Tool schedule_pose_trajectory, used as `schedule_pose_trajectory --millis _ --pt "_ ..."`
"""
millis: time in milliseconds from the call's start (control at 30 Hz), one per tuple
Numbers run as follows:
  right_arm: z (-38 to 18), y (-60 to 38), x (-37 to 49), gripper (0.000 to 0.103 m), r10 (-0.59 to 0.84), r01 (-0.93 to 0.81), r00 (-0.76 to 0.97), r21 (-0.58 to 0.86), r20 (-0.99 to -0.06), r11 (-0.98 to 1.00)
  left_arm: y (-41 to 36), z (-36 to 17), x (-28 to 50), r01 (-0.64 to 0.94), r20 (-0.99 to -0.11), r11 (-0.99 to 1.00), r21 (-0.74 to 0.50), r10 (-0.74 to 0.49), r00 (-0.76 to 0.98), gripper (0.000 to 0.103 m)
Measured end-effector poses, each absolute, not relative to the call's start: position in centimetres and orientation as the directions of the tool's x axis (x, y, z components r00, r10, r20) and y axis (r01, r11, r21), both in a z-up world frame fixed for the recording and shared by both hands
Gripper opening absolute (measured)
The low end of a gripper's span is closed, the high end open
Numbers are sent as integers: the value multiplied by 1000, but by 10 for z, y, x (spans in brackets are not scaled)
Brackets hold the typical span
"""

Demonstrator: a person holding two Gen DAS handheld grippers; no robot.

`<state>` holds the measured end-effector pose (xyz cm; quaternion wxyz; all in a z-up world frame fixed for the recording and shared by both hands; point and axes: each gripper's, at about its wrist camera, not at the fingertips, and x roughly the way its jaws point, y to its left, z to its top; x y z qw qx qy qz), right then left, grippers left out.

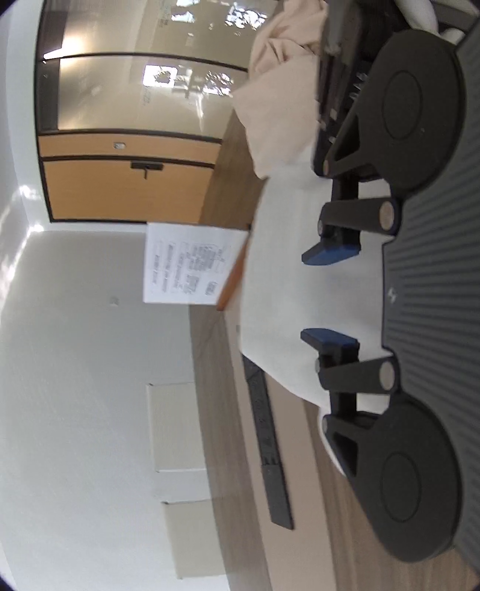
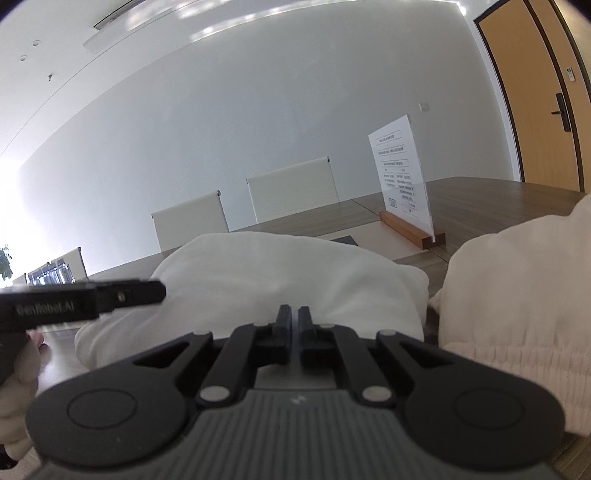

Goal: Fold clothes

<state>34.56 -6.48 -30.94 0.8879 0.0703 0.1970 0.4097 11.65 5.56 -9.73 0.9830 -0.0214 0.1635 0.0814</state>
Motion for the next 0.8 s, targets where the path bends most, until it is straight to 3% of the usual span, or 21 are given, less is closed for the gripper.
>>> schedule_pose_trajectory --millis 100,133,200,300,467,533,800 --pt "-318 -62 346 3 745 -697 600 268 -290 666 52 -83 135 -113 -304 992 -59 90 948 36" --pt "-319 -61 344 3 740 -696 607 256 -289 671 54 -87 146 -125 -345 989 -80 90 934 36" --pt "-263 -63 329 4 732 -697 616 233 -290 678 57 -98 159 -152 -389 983 -103 101 916 36" --pt "-245 -60 319 6 739 -702 607 238 -292 671 56 -118 159 -194 -386 975 -105 140 912 38" --pt "-240 -61 311 23 764 -723 588 251 -265 644 54 -151 159 -264 -383 958 -109 205 901 38" --pt "-240 -61 303 27 768 -729 590 245 -249 639 53 -155 146 -275 -337 953 -127 219 916 38" --pt "-228 -61 277 37 728 -698 650 208 -217 685 57 -149 153 -258 -329 961 -102 212 920 38"
